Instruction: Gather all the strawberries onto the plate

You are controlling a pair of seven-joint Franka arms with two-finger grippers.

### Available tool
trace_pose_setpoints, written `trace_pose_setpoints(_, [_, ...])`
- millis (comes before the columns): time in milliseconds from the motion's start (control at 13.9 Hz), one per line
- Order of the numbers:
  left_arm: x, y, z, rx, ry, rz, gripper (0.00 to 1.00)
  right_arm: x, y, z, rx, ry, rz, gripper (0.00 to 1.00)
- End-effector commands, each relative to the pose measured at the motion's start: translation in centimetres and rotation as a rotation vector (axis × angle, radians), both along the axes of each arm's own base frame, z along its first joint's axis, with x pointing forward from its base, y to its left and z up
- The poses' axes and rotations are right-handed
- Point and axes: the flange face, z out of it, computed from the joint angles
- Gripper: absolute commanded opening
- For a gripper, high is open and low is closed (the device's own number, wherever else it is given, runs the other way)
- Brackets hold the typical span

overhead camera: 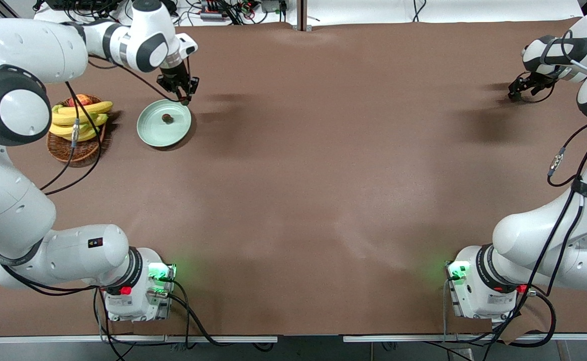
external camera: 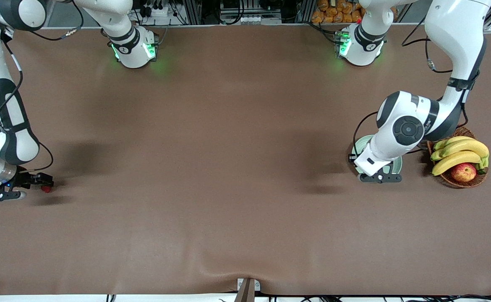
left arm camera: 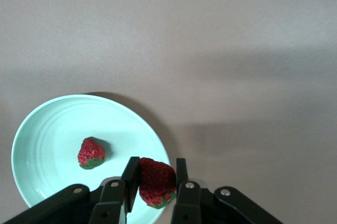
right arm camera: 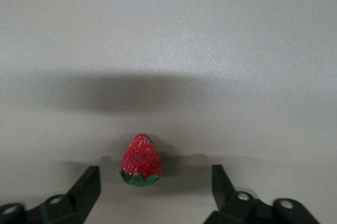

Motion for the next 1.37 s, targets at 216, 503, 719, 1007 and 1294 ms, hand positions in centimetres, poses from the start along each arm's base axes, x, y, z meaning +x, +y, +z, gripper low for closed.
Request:
trace_pose_setpoints(216, [-1.5,3.5,-4.1,-0.026,0.021,-0.039,0.10,0.6,0.5,-0.1,0.028,-0.019,-0.011,0.80])
trace_pose_setpoints(503, [-1.6,4.1,-6.5,-0.044,0.048,-0.052,0.61,0.7,0.7,-0.3,0.040,-0.021,-0.022,0.55])
trace_pose_setpoints(719, [-1.4,4.1,-7.1,-0.049,0.054,-0.051,1.00,0.7,0.7,-0.3,0.040,-0.021,-0.018,0.29])
trace_pose_setpoints(1007, [0.1,3.5,-3.2,-0.030,-0.007,-0.046,1.00,1.5,1.9,0.8,0.036,-0.038,0.010,0.10])
trace_pose_setpoints(1294, [2.6,0.0,3.9,-0.035,-0.064,-0.075,1.00,5.0,10.3,5.5,0.069,-0.065,0.133,0.10])
